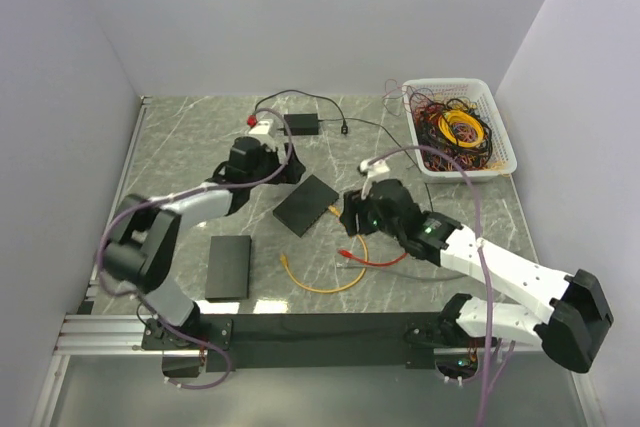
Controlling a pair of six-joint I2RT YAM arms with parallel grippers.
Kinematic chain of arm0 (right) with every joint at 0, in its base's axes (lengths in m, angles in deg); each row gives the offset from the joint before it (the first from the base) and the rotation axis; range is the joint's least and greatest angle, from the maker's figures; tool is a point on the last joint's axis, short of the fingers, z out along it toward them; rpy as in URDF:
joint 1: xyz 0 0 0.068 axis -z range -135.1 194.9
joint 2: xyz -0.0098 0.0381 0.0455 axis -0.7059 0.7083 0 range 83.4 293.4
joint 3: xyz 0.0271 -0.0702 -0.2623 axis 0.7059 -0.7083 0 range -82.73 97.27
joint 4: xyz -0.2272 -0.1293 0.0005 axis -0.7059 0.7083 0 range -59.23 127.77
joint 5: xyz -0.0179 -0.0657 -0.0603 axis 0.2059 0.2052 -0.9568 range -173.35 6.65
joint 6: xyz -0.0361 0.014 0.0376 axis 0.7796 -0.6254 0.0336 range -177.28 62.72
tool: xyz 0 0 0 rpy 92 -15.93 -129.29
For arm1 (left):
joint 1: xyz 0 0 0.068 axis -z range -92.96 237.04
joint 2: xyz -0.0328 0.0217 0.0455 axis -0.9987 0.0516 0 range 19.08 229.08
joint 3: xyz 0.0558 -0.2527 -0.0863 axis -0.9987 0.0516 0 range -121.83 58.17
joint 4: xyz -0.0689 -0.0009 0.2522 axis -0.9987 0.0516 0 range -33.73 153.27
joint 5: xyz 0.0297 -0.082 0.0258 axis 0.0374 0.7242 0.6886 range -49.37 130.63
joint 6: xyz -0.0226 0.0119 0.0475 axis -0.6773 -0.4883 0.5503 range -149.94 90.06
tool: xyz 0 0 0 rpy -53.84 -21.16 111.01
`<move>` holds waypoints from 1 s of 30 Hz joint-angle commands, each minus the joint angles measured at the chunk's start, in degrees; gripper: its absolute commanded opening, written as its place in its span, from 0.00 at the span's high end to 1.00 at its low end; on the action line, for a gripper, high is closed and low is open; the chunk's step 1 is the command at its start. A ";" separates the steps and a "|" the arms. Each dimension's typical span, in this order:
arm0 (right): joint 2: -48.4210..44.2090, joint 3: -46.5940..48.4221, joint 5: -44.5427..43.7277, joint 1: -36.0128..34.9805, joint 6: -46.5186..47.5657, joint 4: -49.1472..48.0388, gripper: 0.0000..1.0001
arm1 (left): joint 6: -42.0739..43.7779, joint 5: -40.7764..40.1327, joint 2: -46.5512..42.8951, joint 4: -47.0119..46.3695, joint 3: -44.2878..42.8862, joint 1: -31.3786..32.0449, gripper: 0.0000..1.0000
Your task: Insert the plug into the switch port
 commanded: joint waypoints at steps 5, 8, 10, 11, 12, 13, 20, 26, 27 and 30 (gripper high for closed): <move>6.01 -0.40 -3.73 -14.98 -6.97 11.25 0.43 | -3.62 -4.78 -19.61 4.25 7.41 -0.21 0.01; 10.14 0.57 -6.47 -18.85 -10.40 14.07 0.46 | -4.85 -6.01 -27.52 6.10 12.68 -0.12 0.00; 12.78 1.97 -9.35 -20.44 -12.60 16.61 0.47 | -6.60 -6.89 -34.08 7.85 16.46 -0.12 0.01; 13.41 2.15 -10.15 -20.62 -13.13 16.63 0.47 | -6.61 -7.24 -36.22 8.64 17.62 -0.03 0.01; 13.76 1.98 -10.42 -20.71 -13.58 16.97 0.47 | -7.48 -7.24 -38.33 9.35 18.76 -0.03 0.00; 14.11 1.72 -11.91 -20.79 -14.45 16.98 0.47 | -7.75 -7.24 -42.18 11.09 19.81 -0.12 0.01; 16.75 1.80 -13.94 -20.44 -14.81 15.57 0.47 | -9.69 -11.55 -52.76 16.47 27.03 0.06 0.01; 19.65 1.36 -11.57 -19.57 -13.23 11.97 0.44 | -9.77 -14.54 -53.38 19.28 28.35 0.06 0.01; 20.18 1.36 -11.48 -19.30 -13.05 11.53 0.42 | -9.86 -14.37 -53.38 19.03 28.61 -0.03 0.01; 21.67 1.63 -11.04 -18.34 -12.35 10.57 0.40 | -9.86 -13.83 -53.55 18.32 29.40 0.06 0.01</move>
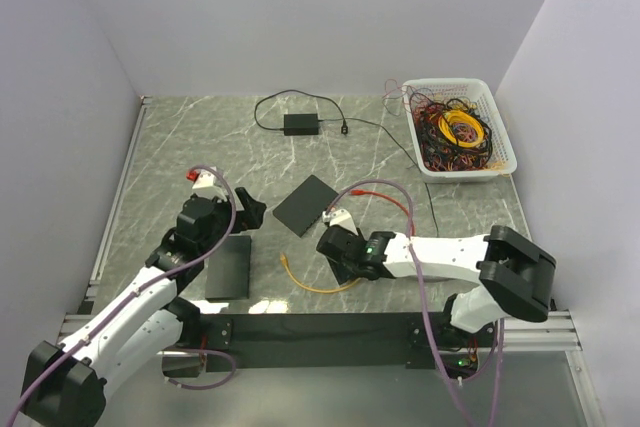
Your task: Insert the plug into the switch port
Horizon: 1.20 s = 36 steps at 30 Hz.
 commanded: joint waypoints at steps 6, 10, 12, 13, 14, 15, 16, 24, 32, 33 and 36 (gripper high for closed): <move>3.28 1.40 -0.02 2.04 1.49 -3.83 0.39 | -1.14 -1.73 -0.35 -0.94 0.91 0.10 0.01; 3.81 1.67 0.42 2.04 1.93 -3.83 0.39 | -1.23 -1.99 1.14 -1.29 0.73 0.19 0.01; 4.25 1.76 1.12 2.04 1.84 -3.48 0.39 | -1.23 -1.99 1.67 -1.47 0.64 0.19 0.01; 4.34 1.76 1.38 2.04 1.76 -3.47 0.39 | -1.23 -1.99 1.84 -1.38 0.64 0.19 0.01; 4.69 1.76 2.08 2.04 1.58 -3.21 0.39 | -1.23 -1.99 1.85 -1.47 0.64 0.19 0.01; 4.78 1.67 2.35 1.96 1.49 -3.12 0.40 | -1.32 -1.99 1.85 -1.55 0.73 0.19 0.01; 4.60 1.50 2.70 1.95 1.14 -2.95 0.40 | -1.32 -1.99 1.76 -1.55 0.82 0.19 0.01; 1.44 0.26 3.06 1.95 -0.62 -0.84 0.32 | -1.41 -2.08 2.11 -1.73 0.82 0.19 0.01; 2.22 0.52 3.49 1.87 -1.59 0.30 0.36 | -1.50 -2.08 1.67 -1.64 0.99 0.19 0.01; 2.84 0.79 3.67 1.95 -1.67 0.30 0.37 | -1.50 -2.17 1.67 -1.56 0.99 0.19 0.01; 4.95 0.79 4.28 1.87 -1.76 -0.13 0.47 | -1.58 -2.17 1.58 -1.55 0.99 0.19 0.01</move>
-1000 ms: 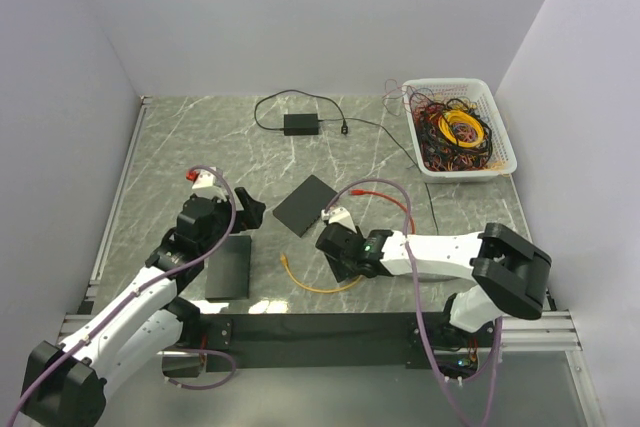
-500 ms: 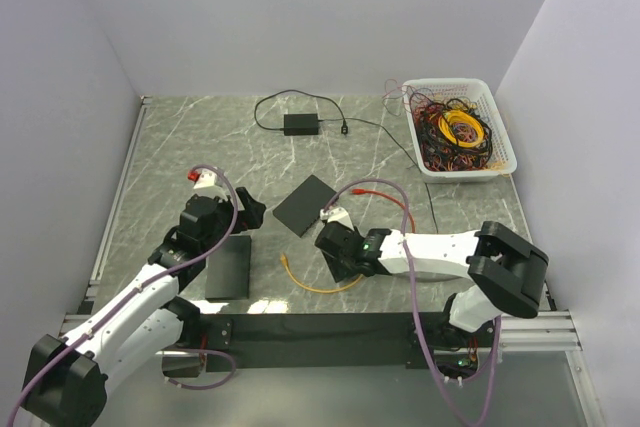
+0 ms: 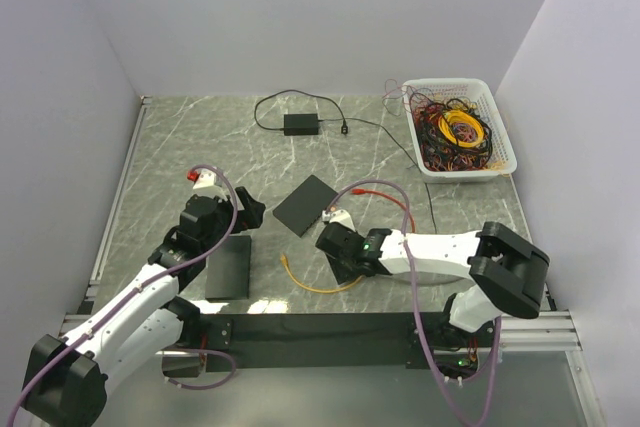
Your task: Insert the plug into the switch port
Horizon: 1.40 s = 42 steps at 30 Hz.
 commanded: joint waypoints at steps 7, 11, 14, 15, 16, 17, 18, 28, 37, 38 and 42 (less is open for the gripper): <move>4.11 1.34 0.33 0.18 -0.71 0.59 0.69 | -0.56 -0.53 -0.34 -1.64 0.71 0.19 0.01; 4.55 2.92 0.85 0.10 -0.36 -0.29 0.77 | -0.56 -0.62 -0.25 -1.82 0.71 0.19 0.01; 5.34 4.85 0.33 0.10 0.17 -1.43 0.82 | -0.56 -0.62 0.01 -1.82 0.71 0.19 0.01; 5.69 5.99 0.07 0.10 0.69 -1.78 0.82 | -0.56 -0.62 0.10 -1.82 0.62 0.10 0.01; 6.57 6.61 -0.11 0.18 1.04 -2.31 0.82 | -0.56 -0.62 0.19 -1.82 0.62 0.10 0.01; 7.10 7.49 -0.20 0.10 1.31 -2.84 0.82 | -0.64 -0.62 0.19 -1.82 0.62 0.19 0.01; 8.23 7.93 -0.46 0.10 1.40 -2.75 0.82 | -0.56 -0.53 0.10 -1.82 0.62 0.19 0.01; 9.04 5.21 0.51 0.10 0.79 -4.51 0.59 | -0.99 -1.41 2.03 -1.73 0.01 0.19 0.01; 7.10 4.24 -0.20 0.18 0.87 -3.81 0.55 | -1.17 -2.03 3.79 -1.55 -0.70 0.19 0.02; 6.93 3.98 -0.29 0.10 0.87 -3.98 0.57 | -1.17 -2.11 3.79 -1.55 -0.61 0.19 0.02; 7.63 4.24 -0.29 0.10 1.14 -4.07 0.71 | -1.17 -2.11 3.70 -1.55 -0.70 0.19 0.01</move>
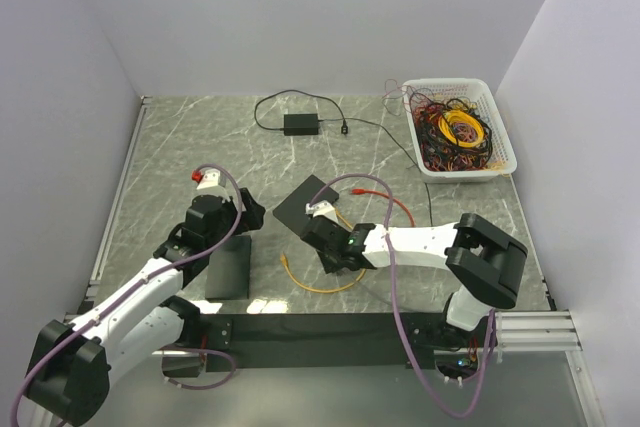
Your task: Insert the plug into the switch port
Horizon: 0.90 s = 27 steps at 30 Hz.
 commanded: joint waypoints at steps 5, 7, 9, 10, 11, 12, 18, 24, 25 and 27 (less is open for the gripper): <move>1.21 -1.35 -0.02 0.16 -0.22 1.72 0.84 | -0.89 -1.06 -0.21 -1.44 -0.87 0.19 0.01; 1.38 -1.44 -0.20 0.25 -0.22 1.63 0.87 | -0.97 -1.24 -0.12 -1.27 -0.96 0.19 0.01; 0.69 -1.26 -1.08 0.16 -0.31 2.07 0.92 | -1.24 -1.50 0.05 -1.18 -1.22 0.19 0.00; 0.25 -1.35 -1.34 0.25 -0.22 2.15 0.92 | -1.15 -1.76 0.14 -1.01 -1.40 0.19 0.01; -0.28 -1.44 -1.69 0.25 -0.31 2.59 0.93 | -1.15 -1.77 0.32 -0.92 -1.66 0.10 0.01; -1.50 -1.44 -2.39 0.16 -0.31 2.94 0.93 | -1.06 -1.77 0.58 -1.44 -1.93 0.19 0.00; -7.22 -1.88 -4.50 0.77 -0.57 5.23 0.95 | -0.10 1.39 3.56 -6.44 -4.21 0.19 0.00; -10.65 -2.32 -3.45 3.06 0.92 4.53 1.00 | 0.96 13.85 8.39 -23.48 -3.60 0.01 0.00; -10.74 -2.14 -3.19 3.50 1.19 4.44 1.00 | 0.26 14.31 8.93 -25.16 -3.51 0.10 0.01; -10.75 -1.53 -2.31 3.94 1.98 4.27 1.00 | -0.36 13.01 10.15 -29.38 -3.16 -0.07 0.01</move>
